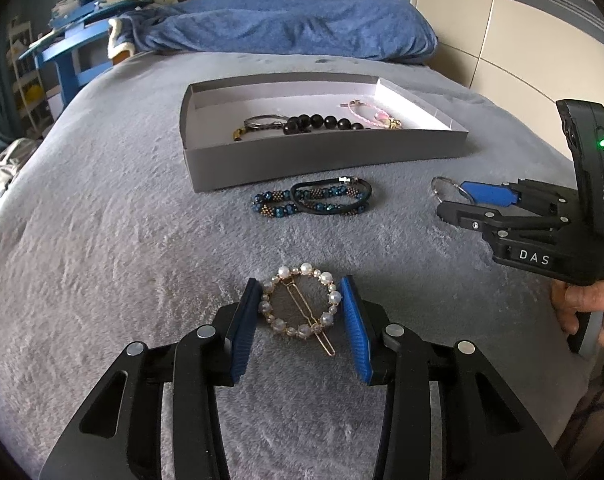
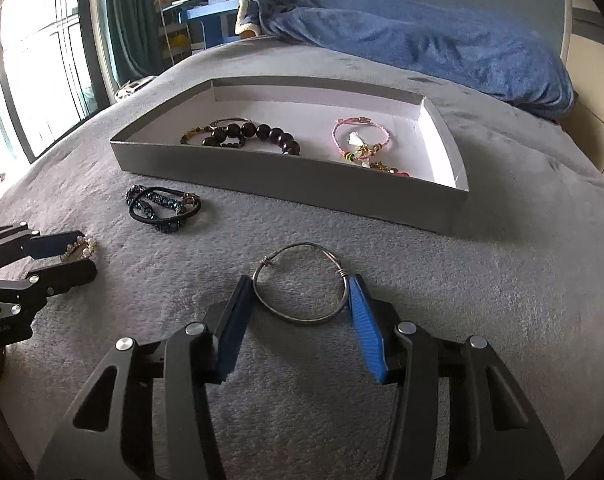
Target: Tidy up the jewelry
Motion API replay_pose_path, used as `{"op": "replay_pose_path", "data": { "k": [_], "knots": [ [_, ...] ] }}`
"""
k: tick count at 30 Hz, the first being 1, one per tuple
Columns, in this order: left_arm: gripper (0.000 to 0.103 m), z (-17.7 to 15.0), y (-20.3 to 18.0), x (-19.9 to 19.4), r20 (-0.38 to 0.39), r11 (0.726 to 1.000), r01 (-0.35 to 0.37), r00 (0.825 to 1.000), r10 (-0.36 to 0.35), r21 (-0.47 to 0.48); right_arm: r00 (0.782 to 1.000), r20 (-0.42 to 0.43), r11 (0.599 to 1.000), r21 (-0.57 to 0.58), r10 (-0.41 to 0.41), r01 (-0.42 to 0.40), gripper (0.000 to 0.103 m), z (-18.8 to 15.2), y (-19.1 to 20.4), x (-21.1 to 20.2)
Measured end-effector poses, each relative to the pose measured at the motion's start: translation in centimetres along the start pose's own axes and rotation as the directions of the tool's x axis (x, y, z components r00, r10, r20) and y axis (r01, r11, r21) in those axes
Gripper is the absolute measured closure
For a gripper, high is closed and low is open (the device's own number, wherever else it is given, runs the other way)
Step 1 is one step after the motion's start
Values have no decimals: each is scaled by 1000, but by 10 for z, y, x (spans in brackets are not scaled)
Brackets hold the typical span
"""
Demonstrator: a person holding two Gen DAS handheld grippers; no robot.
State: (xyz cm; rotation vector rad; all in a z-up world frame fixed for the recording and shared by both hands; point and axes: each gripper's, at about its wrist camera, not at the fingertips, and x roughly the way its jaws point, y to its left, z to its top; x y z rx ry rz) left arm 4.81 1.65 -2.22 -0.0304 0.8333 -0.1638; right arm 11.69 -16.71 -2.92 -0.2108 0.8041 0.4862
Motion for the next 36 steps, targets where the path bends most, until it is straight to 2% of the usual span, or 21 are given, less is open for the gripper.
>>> {"op": "replay_pose_path", "data": {
  "k": [11, 19, 36],
  "knots": [
    [61, 1, 6, -8, 44, 999, 43, 998, -42, -25, 994, 97, 998, 47, 45, -50, 54, -1, -9, -20],
    [61, 11, 8, -14, 74, 997, 70, 995, -68, -25, 985, 157, 996, 39, 68, -75, 54, 1, -8, -35],
    [61, 74, -13, -24, 169, 993, 111, 979, -115, 36, 971, 228, 994, 63, 75, -92, 54, 13, -16, -51]
  ]
}}
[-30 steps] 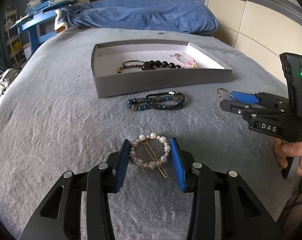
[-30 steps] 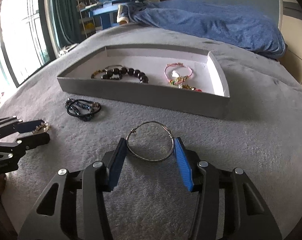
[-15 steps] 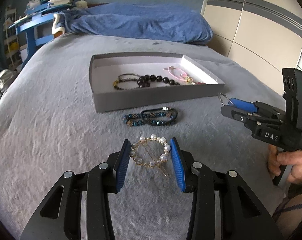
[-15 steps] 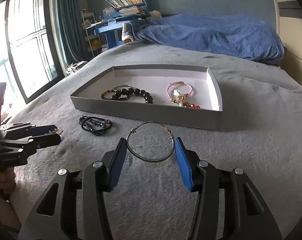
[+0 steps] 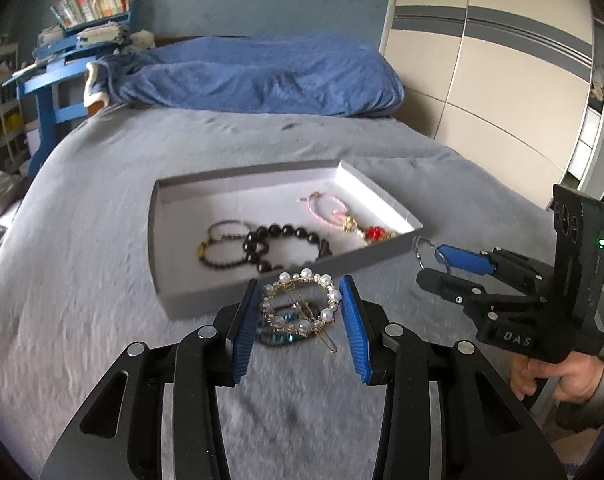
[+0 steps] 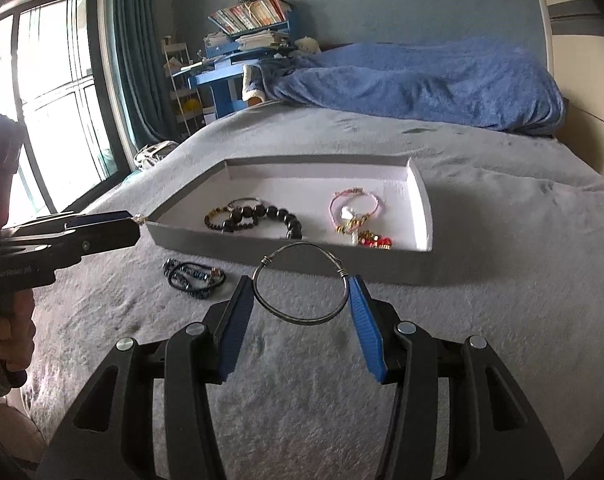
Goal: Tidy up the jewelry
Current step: 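Carry the brooch and bangle into the tray and open both tools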
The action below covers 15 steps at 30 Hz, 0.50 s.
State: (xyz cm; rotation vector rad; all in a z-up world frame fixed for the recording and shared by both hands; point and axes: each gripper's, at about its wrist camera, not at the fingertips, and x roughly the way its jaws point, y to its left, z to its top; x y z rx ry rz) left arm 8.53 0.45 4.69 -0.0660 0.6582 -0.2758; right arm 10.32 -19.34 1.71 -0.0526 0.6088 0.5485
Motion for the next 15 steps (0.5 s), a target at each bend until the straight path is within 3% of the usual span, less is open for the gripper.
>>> {"op": "replay_pose_path", "data": {
  "k": [7, 15],
  "knots": [
    [61, 28, 3, 18, 17, 1000, -10, 1000, 10, 10, 1000, 30, 1000, 0, -8, 8, 54, 36, -5, 12],
    [61, 49, 15, 53, -3, 999, -30, 1000, 29, -13, 999, -21, 999, 9, -31, 31, 54, 73, -14, 58]
  ]
}}
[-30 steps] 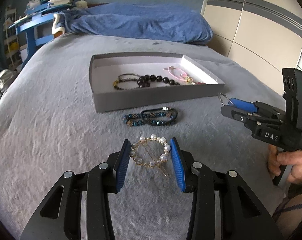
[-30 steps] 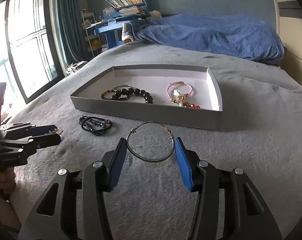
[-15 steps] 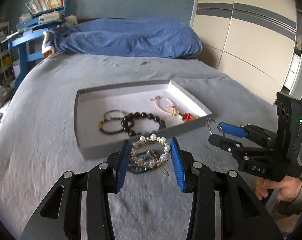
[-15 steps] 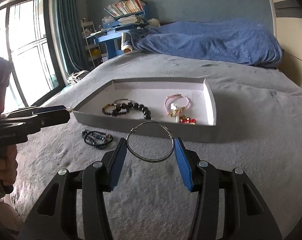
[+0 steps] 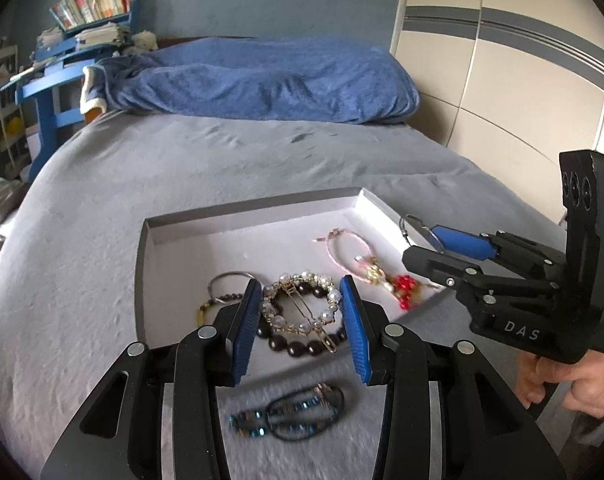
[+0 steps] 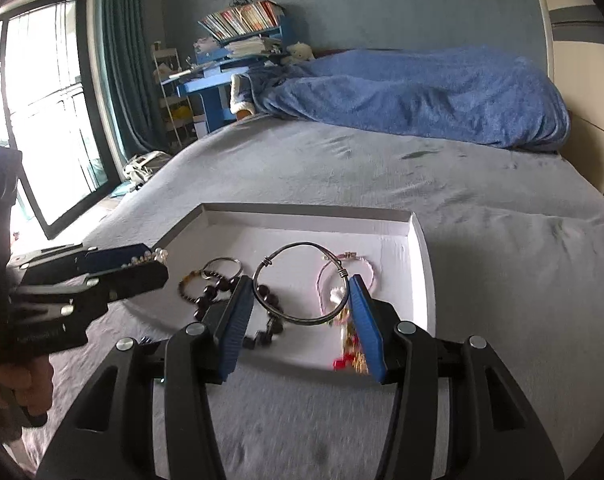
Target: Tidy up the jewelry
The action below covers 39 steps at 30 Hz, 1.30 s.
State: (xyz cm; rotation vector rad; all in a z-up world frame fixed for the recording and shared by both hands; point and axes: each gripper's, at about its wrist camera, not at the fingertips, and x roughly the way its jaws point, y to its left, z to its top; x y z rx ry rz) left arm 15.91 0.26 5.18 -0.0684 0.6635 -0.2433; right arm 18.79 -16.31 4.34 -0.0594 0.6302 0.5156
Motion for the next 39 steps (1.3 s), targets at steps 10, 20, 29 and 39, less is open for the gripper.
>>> {"op": "replay_pose_path", "data": {
  "k": [10, 20, 29, 39],
  "knots": [
    [61, 2, 5, 39, -52, 999, -41, 998, 41, 4, 996, -80, 1000, 10, -29, 30, 54, 5, -6, 42],
    [61, -12, 4, 62, -125, 999, -45, 991, 46, 13, 988, -147, 999, -4, -46, 46, 54, -12, -8, 57],
    [42, -14, 4, 54, -108, 998, -66, 992, 68, 22, 992, -118, 999, 4, -43, 43, 52, -16, -12, 44],
    [21, -31, 3, 13, -40, 998, -57, 998, 57, -8, 998, -41, 998, 51, -41, 43, 46, -29, -13, 7]
  ]
}}
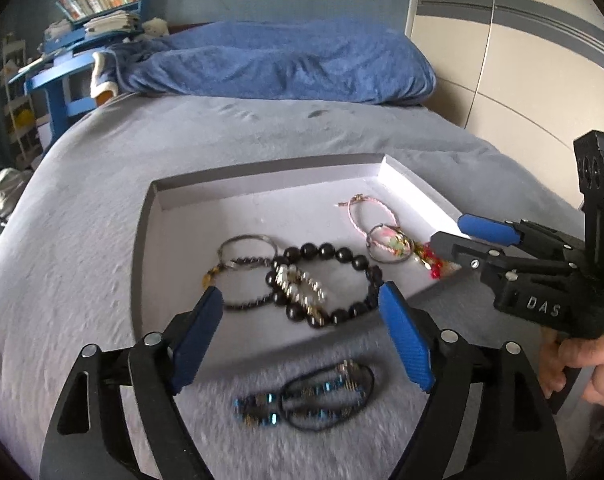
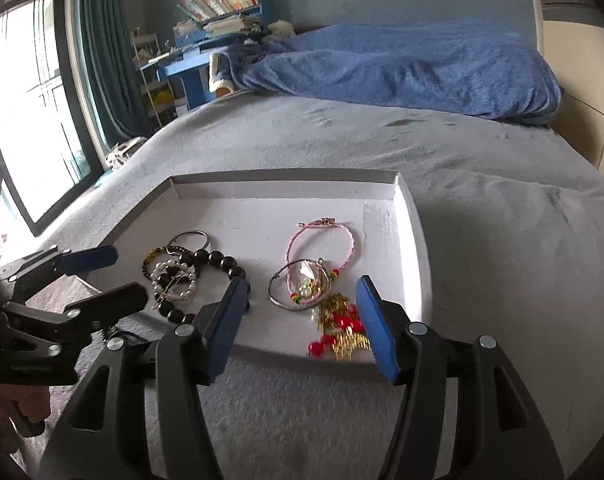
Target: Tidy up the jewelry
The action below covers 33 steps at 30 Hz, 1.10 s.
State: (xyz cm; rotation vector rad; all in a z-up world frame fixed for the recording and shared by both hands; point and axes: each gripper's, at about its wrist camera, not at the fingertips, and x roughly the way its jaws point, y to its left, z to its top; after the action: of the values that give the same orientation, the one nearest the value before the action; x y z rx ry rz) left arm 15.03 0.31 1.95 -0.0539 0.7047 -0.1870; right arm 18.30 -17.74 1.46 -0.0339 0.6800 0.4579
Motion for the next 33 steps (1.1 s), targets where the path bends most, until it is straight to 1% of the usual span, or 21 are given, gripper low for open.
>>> {"op": "replay_pose_path", "data": {
  "k": [7, 11, 13, 15, 17, 19, 24, 28, 32, 33],
  "knots": [
    [21, -32, 7, -35, 16, 998, 14, 1000, -13, -54, 1000, 18, 1000, 13, 19, -19, 41, -28, 6, -28],
    [21, -52, 10, -41, -6, 997, 18, 1000, -18, -74, 999, 7, 999, 3, 44, -44, 40, -40, 13, -37],
    [21, -60, 13, -40, -23, 996, 17, 1000, -19, -87, 998, -13, 998, 3, 58, -58, 40, -44, 17, -37],
    [21, -62, 14, -39, -27, 995, 15, 999, -18, -101, 998, -33, 998, -6, 62, -63, 40, -49, 21, -35],
    [21, -63, 15, -39, -27, 994, 13, 999, -16, -106, 998, -41, 998, -25, 56, -57, 40, -53, 26, -34],
    [21, -65, 17, -35, -43, 994, 5, 999, -10, -113, 998, -45, 999, -35, 41, -42, 40, -54, 28, -33],
    [21, -67, 21, -35, -45, 991, 0, 999, -6, -134, 998, -57, 999, -18, 28, -29, 40, -58, 23, -28],
    [21, -67, 21, -35, -50, 991, -12, 999, 5, -132, 997, -68, 1000, 6, 26, -25, 40, -59, 19, -26],
    [21, -67, 18, -35, -47, 993, -16, 999, 11, -119, 998, -65, 1000, -2, 20, -21, 40, -59, 20, -26],
    [21, -67, 17, -35, -47, 993, -18, 999, 12, -116, 998, -65, 1000, -3, 20, -20, 38, -60, 20, -26]
  ]
}}
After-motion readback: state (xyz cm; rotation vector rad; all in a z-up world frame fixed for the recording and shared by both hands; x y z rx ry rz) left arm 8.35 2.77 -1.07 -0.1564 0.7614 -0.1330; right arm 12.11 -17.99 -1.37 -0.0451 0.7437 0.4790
